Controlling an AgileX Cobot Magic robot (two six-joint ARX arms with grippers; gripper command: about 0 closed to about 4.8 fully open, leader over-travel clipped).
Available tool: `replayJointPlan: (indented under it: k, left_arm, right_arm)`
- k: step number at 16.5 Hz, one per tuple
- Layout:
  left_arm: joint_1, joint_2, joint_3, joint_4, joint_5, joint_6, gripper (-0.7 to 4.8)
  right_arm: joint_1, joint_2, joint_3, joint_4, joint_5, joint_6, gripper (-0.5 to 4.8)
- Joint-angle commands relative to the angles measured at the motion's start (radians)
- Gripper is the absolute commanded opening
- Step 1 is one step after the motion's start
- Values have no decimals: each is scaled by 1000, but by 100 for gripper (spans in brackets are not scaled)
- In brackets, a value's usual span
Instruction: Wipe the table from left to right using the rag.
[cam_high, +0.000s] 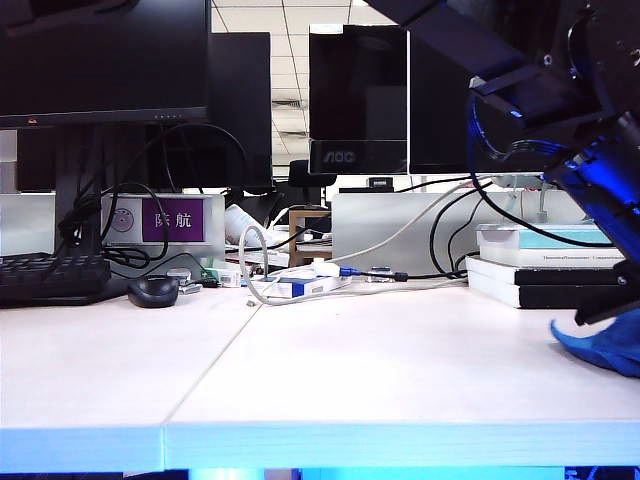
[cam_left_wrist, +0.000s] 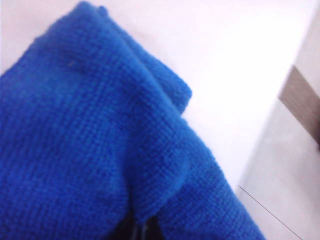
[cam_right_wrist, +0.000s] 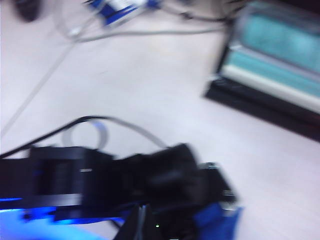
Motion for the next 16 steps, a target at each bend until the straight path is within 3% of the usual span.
replayJointPlan:
  k: [1,2,7,8,9,16]
  left_arm:
    - [-3,0,3,5,55,6,164]
    - [-3,-1,3,8,70,4,188]
    - [-1,-3,76,-1,120,3,189]
    - [-1,-3,100,-10,123,3,201]
    - [-1,-3,138,-39,120,6,252]
    - [0,-3,227,-137,171,7,252]
  right_arm:
    - [0,-22,4,11,39,3,-1]
    - [-1,-25,4,8,44,3,-1]
    - [0,-32,4,-36,84,3,-1]
    - [-1,-34,4,-32,84,3,-1]
    - [0,-39,4,-30,84,4,-1]
    - [-1,-57,4,-39,121,7,-1]
